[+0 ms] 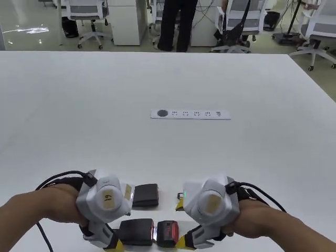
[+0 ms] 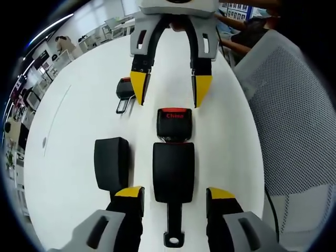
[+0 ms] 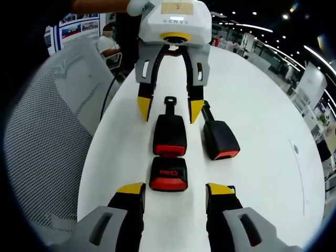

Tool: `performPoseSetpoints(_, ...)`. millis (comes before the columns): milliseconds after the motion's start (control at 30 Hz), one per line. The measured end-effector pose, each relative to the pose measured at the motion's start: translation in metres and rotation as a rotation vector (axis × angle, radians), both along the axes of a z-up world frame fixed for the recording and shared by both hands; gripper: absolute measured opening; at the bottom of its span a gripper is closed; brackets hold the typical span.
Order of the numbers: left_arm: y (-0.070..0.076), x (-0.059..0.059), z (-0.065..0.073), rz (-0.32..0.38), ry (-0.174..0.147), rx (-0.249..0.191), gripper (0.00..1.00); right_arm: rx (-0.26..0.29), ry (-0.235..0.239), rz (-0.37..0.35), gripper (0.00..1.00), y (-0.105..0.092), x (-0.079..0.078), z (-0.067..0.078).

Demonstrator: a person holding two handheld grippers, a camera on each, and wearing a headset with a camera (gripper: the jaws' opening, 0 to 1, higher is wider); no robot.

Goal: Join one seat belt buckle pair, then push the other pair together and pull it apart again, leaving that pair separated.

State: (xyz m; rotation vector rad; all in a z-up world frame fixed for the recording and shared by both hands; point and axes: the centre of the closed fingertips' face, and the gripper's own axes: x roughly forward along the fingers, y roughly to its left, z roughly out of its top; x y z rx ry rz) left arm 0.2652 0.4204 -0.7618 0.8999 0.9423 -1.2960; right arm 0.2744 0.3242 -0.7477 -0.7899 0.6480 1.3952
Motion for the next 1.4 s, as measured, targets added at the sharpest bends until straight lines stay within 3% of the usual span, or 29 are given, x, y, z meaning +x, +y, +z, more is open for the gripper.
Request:
performPoseSetpoints(167,0.003,0.003,0.015,0.02,0.013,-0.017,0.52,-0.002,-0.014,-0.007,0.46,-0.006,0.009,0.01)
performPoseSetpoints(333,0.003,0.013,0.031,0.037,-0.01,-0.026,0.53,-0.006,-0.023,-0.012,0.48,-0.012,0.016,0.018)
performPoseSetpoints(700,0.003,0.048,0.044,0.062,-0.05,-0.034,0.54,-0.023,-0.039,-0.046,0.5,-0.032,0.046,0.021)
performPoseSetpoints(1033,0.009,0.081,0.034,0.08,-0.065,-0.022,0.55,-0.041,-0.048,-0.06,0.49,-0.054,0.066,0.017)
performPoseSetpoints(1267,0.008,0.095,0.022,0.088,-0.065,0.004,0.55,-0.042,-0.051,-0.064,0.47,-0.065,0.076,0.007)
performPoseSetpoints(1400,0.006,0.096,0.019,0.088,-0.056,0.015,0.55,-0.05,-0.047,-0.059,0.45,-0.069,0.078,-0.002)
